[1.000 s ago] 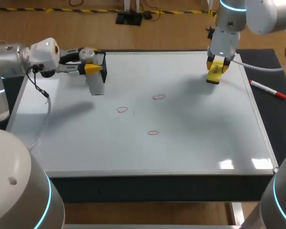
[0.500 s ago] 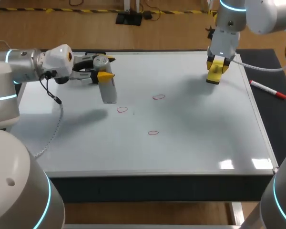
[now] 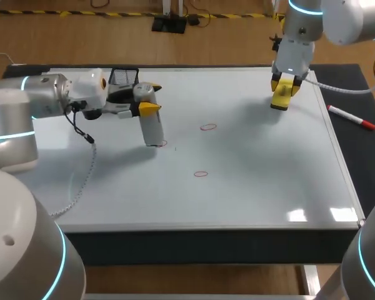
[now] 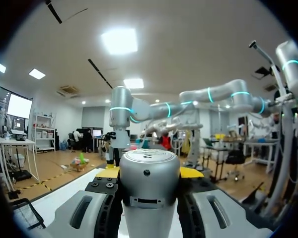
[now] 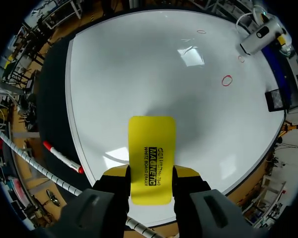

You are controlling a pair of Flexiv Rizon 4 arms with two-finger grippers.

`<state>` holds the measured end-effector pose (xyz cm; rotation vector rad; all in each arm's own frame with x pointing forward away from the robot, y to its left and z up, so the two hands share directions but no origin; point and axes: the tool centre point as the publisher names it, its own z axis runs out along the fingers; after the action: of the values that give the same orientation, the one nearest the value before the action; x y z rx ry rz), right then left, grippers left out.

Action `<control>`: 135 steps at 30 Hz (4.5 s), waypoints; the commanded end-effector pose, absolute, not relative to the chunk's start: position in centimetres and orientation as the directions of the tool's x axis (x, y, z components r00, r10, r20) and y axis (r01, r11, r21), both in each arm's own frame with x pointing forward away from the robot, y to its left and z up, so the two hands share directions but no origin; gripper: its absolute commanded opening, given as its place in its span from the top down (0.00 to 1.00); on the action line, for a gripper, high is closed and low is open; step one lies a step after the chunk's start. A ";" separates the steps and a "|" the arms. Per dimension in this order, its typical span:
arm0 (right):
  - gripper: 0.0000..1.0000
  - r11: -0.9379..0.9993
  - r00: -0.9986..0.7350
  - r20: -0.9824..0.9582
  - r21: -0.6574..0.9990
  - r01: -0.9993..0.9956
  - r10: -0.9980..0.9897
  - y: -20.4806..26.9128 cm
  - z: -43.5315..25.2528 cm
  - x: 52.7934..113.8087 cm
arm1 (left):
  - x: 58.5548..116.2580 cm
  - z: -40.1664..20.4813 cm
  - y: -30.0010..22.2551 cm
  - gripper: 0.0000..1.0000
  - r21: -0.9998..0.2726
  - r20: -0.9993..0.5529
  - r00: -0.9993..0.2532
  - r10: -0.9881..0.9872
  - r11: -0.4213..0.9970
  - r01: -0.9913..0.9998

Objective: Pick up the inspection probe, press it on each red-marked spot on the whiteboard one by one, put down the probe, pick up the eraser, and wipe off all the red marks.

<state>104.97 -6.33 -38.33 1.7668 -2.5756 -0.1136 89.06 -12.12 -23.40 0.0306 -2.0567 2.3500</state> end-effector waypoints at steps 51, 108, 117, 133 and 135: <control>1.00 0.356 -0.359 -0.025 0.067 -0.932 -0.933 -6.4 -38.2 105.0 | 91.2 -26.3 -13.2 1.00 -0.990 0.074 -0.997 0.020 -0.120 -0.076; 1.00 0.356 -0.359 -0.025 0.067 -0.932 -0.933 -6.4 -38.2 105.0 | 90.0 -21.5 2.5 1.00 -0.998 -0.003 -0.952 -0.306 -0.066 0.024; 1.00 0.356 -0.359 -0.025 0.067 -0.932 -0.933 -6.4 -38.2 105.0 | 90.2 -21.1 6.2 1.00 -0.998 -0.005 -0.931 -0.364 -0.053 0.026; 1.00 0.356 -0.359 -0.025 0.067 -0.932 -0.933 -6.4 -38.2 105.0 | 90.2 -21.1 7.7 1.00 -0.998 -0.004 -0.924 -0.383 -0.063 0.030; 1.00 0.356 -0.359 -0.025 0.067 -0.932 -0.933 -6.4 -38.2 105.0 | 90.2 -21.1 7.7 1.00 -0.998 -0.004 -0.924 -0.383 -0.063 0.030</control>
<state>104.95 -6.33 -38.34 1.7672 -2.5760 -0.1133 90.37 7.70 -21.25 0.4536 -2.3180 2.4831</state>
